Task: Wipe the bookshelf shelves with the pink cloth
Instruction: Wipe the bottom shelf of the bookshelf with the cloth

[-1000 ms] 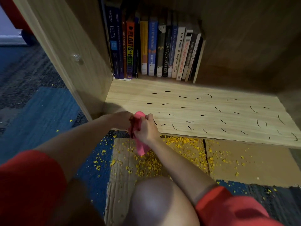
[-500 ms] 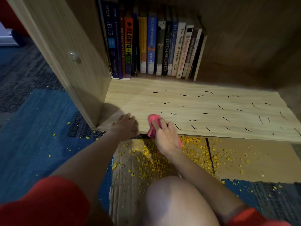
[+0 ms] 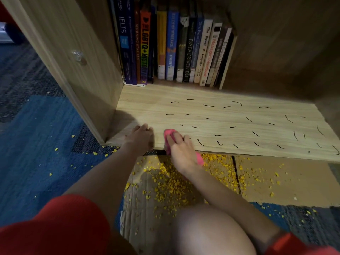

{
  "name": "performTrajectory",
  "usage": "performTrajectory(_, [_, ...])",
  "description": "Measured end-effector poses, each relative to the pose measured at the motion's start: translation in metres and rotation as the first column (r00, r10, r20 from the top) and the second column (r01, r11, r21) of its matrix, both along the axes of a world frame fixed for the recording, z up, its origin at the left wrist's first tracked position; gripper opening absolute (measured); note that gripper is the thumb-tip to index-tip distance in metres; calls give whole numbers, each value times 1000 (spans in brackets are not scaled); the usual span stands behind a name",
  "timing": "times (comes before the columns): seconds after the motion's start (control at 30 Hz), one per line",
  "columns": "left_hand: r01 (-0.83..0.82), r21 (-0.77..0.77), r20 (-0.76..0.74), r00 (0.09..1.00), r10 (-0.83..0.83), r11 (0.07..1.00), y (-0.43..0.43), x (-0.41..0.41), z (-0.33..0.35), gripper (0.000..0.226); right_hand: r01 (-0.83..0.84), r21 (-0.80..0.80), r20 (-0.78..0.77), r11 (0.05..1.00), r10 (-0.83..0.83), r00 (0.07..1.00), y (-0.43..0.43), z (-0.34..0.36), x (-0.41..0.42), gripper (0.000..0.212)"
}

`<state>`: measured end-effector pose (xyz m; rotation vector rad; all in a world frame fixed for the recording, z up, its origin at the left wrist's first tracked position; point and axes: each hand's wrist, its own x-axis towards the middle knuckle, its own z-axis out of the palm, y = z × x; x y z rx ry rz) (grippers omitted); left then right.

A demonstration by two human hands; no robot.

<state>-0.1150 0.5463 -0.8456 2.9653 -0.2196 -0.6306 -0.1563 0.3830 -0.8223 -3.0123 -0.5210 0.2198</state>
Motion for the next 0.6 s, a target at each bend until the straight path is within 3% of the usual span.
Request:
performTrajectory(0.1, [29, -12, 16, 999, -29, 999, 3, 3, -5, 75, -56, 9, -30, 998, 56, 998, -8, -1, -18, 60])
performTrajectory(0.23, [30, -6, 30, 999, -30, 1000, 1, 2, 1, 77, 103, -54, 16, 993, -103, 995, -26, 2, 5, 54])
performTrajectory(0.47, [16, 23, 52, 998, -17, 1000, -5, -2, 9, 70, -62, -22, -30, 998, 62, 998, -12, 9, -8, 53])
performTrajectory(0.6, [16, 20, 59, 998, -17, 1000, -4, -1, 9, 73, -33, -79, 3, 996, 33, 999, -12, 8, 16, 52])
